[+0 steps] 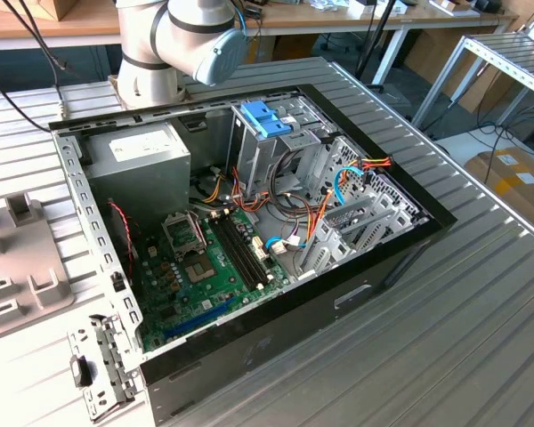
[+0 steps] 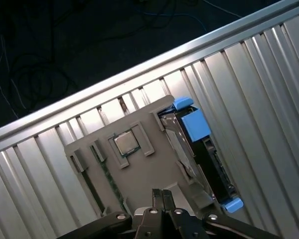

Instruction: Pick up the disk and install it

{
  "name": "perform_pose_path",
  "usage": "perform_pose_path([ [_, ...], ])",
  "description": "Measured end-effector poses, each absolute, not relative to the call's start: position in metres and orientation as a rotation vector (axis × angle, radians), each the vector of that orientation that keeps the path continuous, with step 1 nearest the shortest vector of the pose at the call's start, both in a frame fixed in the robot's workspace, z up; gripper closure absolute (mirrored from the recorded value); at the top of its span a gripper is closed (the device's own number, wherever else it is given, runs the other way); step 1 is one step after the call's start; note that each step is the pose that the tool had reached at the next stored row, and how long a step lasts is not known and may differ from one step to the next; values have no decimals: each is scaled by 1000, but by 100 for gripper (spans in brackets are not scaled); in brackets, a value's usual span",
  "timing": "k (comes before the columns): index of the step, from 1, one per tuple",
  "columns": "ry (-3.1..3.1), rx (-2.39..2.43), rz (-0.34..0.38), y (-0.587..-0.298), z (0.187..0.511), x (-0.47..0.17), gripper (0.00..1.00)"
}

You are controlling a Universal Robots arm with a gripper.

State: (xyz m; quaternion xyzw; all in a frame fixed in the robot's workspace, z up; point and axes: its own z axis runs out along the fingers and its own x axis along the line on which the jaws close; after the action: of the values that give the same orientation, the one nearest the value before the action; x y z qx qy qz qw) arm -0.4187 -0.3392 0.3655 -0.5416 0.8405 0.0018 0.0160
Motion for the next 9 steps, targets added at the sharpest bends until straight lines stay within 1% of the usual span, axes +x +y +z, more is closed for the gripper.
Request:
perform_pose_path([
  [9,2537,-1798,8,-339,366,-419,89],
])
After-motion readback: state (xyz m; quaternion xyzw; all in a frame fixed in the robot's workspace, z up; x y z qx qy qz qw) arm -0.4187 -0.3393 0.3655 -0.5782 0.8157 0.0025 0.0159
